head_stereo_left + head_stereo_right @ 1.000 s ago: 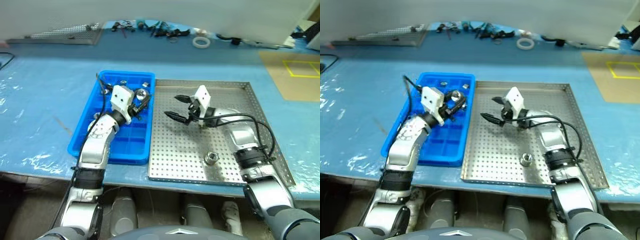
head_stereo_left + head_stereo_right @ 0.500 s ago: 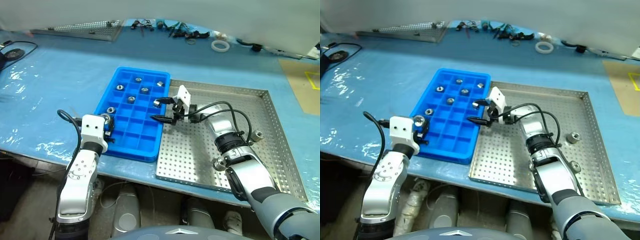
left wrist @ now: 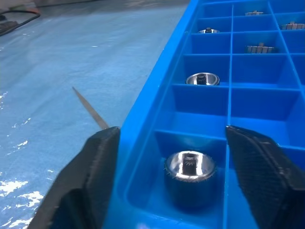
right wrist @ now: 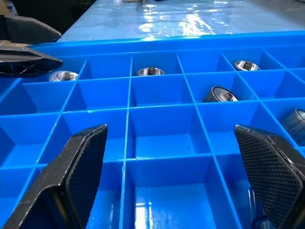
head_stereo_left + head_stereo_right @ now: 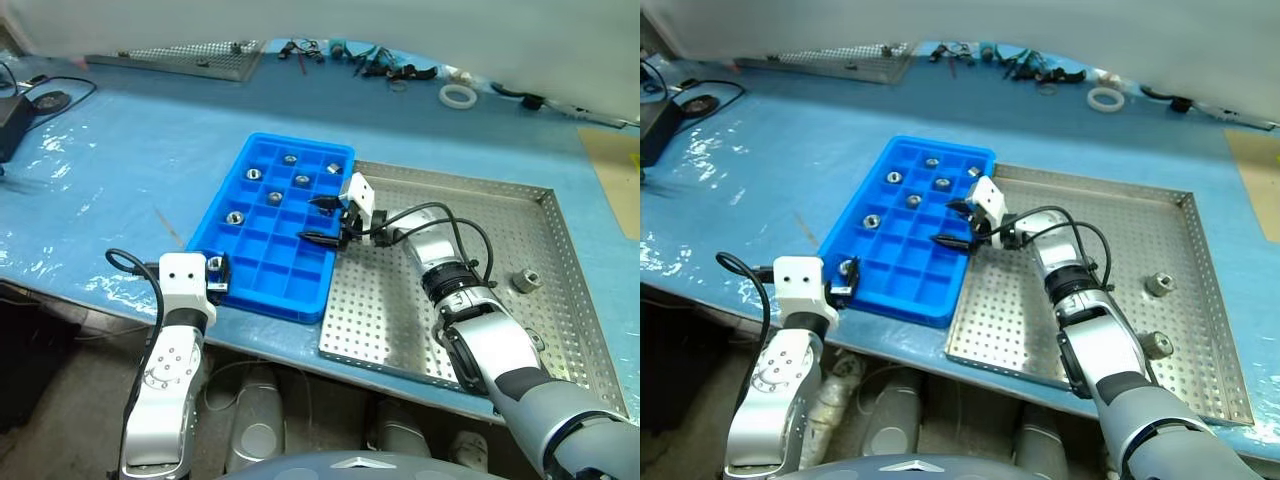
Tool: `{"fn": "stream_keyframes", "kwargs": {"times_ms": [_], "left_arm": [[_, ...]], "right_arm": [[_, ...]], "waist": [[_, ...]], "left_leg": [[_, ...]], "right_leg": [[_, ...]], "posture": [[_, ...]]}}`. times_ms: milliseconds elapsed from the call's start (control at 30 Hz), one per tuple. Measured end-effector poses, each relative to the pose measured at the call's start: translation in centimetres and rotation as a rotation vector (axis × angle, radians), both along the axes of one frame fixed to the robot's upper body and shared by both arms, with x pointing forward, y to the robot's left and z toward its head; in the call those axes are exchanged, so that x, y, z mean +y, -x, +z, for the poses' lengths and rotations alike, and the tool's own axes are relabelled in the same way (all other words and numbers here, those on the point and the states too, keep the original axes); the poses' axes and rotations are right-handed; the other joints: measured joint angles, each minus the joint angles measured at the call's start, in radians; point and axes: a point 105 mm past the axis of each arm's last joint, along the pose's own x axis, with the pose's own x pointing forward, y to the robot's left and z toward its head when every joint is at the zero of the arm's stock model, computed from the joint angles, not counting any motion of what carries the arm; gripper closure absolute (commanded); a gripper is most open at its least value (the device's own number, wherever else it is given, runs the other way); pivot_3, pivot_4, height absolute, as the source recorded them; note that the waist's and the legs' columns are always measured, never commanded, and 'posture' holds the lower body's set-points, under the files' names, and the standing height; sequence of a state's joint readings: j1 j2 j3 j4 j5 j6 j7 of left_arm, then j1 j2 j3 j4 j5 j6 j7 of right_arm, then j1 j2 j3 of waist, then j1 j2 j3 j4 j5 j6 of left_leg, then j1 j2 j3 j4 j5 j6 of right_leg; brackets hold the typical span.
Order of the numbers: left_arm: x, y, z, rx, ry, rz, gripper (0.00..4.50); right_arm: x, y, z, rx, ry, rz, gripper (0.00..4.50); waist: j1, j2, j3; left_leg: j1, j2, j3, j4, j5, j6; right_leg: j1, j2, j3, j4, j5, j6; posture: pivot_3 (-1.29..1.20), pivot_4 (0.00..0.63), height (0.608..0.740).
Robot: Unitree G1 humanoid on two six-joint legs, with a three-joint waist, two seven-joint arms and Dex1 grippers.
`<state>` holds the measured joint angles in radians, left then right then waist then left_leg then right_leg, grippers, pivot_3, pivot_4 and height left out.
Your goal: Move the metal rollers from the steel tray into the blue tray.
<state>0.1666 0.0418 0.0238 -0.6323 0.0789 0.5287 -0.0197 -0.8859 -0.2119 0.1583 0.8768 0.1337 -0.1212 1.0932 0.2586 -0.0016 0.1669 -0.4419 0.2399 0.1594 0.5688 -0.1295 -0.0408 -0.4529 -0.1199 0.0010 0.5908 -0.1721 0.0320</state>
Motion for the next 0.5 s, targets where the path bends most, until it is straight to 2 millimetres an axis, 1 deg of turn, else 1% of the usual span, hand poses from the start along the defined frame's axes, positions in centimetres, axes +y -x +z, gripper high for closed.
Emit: {"fn": "stream_keyframes", "kwargs": {"times_ms": [67,133,167,200,233,267,300,367,400,433,467,500], "left_arm": [[-1.1,-0.8,0.8,-0.032,0.026,-0.087,0.48],[-2.7,-2.0,2.3,-0.088,0.003,-0.244,0.48],[-3.7,-2.7,3.2,-0.123,-0.012,-0.338,0.48],[-4.4,-3.3,3.9,-0.149,-0.010,-0.402,0.48],[-5.2,-3.9,4.4,-0.168,0.005,-0.461,0.48],[-6.2,-4.7,5.1,-0.188,0.018,-0.552,0.48],[-6.7,-5.1,5.6,-0.198,0.020,-0.599,0.48],[-8.5,-6.3,6.3,-0.214,0.040,-0.746,0.48],[-9.0,-6.7,6.5,-0.214,0.045,-0.786,0.48],[-9.9,-7.2,6.5,-0.208,0.052,-0.851,0.48],[-10.7,-7.7,6.4,-0.192,0.058,-0.904,0.48],[-11.4,-8.3,6.1,-0.169,0.066,-0.949,0.48]], "right_arm": [[-0.2,-0.2,0.1,0.002,-0.011,-0.015,0.00],[-0.6,-0.5,0.5,0.007,-0.030,-0.043,0.00],[-0.9,-0.7,0.9,-0.001,-0.041,-0.059,0.00],[-1.2,-0.8,1.5,-0.014,-0.055,-0.071,0.00],[-1.7,-0.9,2.1,-0.028,-0.071,-0.089,0.00],[-2.5,-1.0,2.8,-0.048,-0.085,-0.120,0.00],[-3.0,-1.0,3.3,-0.056,-0.100,-0.138,0.00],[-5.2,-0.9,4.1,-0.062,-0.140,-0.218,0.00],[-5.8,-0.9,4.4,-0.062,-0.152,-0.243,0.00],[-6.9,-0.6,4.7,-0.070,-0.157,-0.282,0.00],[-7.9,-0.3,5.0,-0.080,-0.153,-0.316,0.00],[-8.8,0.1,5.1,-0.087,-0.146,-0.348,0.00]], "waist": [[0.006,0.000,0.000],[0.010,0.000,0.000],[0.009,0.001,0.001],[0.006,0.002,0.001],[0.006,0.002,0.001],[0.006,0.002,0.001],[0.000,0.002,0.001],[-0.007,0.002,0.001],[-0.021,0.002,0.001],[-0.032,0.002,0.000],[-0.040,0.002,0.000],[-0.059,0.002,0.000]], "left_leg": [[0.000,0.000,-0.002,0.000,0.001,-0.001],[0.000,0.001,-0.004,0.000,0.002,-0.003],[0.000,0.001,-0.005,0.000,0.002,-0.004],[0.000,0.001,-0.005,0.000,0.003,-0.005],[0.000,0.000,-0.005,0.001,0.004,-0.006],[0.000,0.000,-0.005,0.001,0.004,-0.007],[0.000,0.000,-0.005,0.001,0.005,-0.007],[0.001,0.000,-0.005,0.002,0.005,-0.007],[0.001,0.000,-0.005,0.003,0.005,-0.008],[0.001,0.000,-0.004,0.003,0.006,-0.008],[0.002,0.000,-0.004,0.003,0.006,-0.009],[0.003,0.000,-0.004,0.003,0.007,-0.009]], "right_leg": [[0.000,0.001,0.000,0.000,0.000,-0.001],[0.000,0.003,0.000,0.001,0.001,-0.002],[0.000,0.004,0.000,0.001,0.002,-0.003],[0.000,0.004,0.000,0.001,0.002,-0.003],[0.000,0.004,0.000,0.002,0.002,-0.004],[0.000,0.004,0.000,0.003,0.002,-0.004],[0.000,0.004,0.001,0.004,0.002,-0.004],[-0.001,0.004,0.002,0.007,0.002,-0.003],[-0.002,0.004,0.002,0.009,0.002,-0.004],[-0.002,0.004,0.003,0.010,0.002,-0.003],[-0.002,0.004,0.003,0.011,0.002,-0.003],[-0.003,0.004,0.004,0.012,0.002,-0.003]], "posture": [[0.46,0.150,0.740],[0.39,0.150,0.740],[0.35,0.150,0.740],[0.35,0.150,0.740],[0.30,0.150,0.740],[0.26,0.150,0.740],[0.21,0.150,0.740],[0.17,0.150,0.740],[0.08,0.150,0.740],[0.03,0.150,0.740],[-0.03,0.150,0.740],[-0.05,0.150,0.740]]}}
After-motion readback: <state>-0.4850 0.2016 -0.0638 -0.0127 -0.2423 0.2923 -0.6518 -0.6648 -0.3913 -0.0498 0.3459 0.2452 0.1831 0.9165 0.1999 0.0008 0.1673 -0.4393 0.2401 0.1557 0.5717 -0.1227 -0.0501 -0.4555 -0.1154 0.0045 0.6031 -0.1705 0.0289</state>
